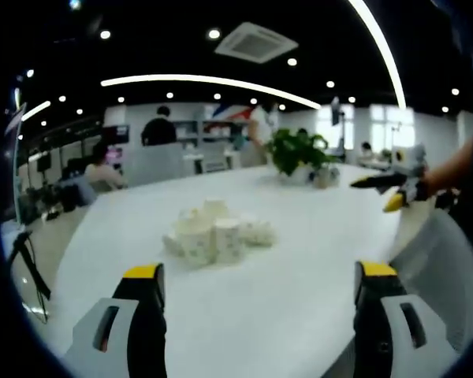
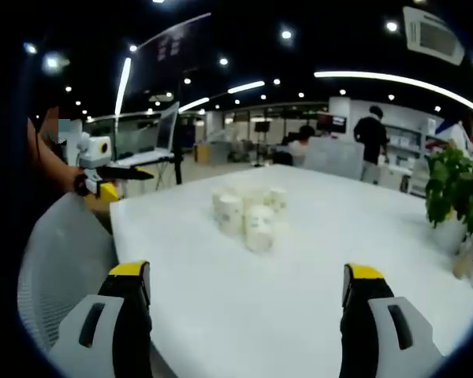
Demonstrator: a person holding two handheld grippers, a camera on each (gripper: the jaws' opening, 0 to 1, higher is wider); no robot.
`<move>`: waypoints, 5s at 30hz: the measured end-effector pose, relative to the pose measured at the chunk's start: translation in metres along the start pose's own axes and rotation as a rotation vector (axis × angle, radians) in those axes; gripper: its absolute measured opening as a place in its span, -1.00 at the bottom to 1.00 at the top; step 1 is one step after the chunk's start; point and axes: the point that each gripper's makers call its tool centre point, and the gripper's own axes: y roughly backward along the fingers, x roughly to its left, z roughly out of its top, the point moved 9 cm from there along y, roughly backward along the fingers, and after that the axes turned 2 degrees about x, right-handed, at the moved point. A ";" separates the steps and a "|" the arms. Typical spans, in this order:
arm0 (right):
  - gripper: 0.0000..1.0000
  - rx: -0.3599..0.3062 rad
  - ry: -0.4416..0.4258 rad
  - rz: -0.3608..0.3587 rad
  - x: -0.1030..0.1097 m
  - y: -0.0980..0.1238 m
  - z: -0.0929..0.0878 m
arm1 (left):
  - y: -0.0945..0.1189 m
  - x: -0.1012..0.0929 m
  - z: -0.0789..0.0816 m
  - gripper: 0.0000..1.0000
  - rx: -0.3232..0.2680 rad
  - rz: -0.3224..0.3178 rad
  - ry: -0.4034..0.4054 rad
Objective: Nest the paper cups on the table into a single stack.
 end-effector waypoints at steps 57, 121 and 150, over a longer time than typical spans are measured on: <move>1.00 0.222 -0.022 0.067 -0.018 -0.039 0.036 | -0.003 -0.006 -0.010 0.96 0.093 -0.025 -0.025; 0.70 0.724 0.148 0.272 -0.061 -0.246 0.123 | -0.004 -0.001 -0.013 0.88 0.113 -0.013 -0.026; 0.12 0.971 0.066 0.216 -0.052 -0.302 0.067 | -0.002 0.003 -0.017 0.84 0.136 -0.002 -0.031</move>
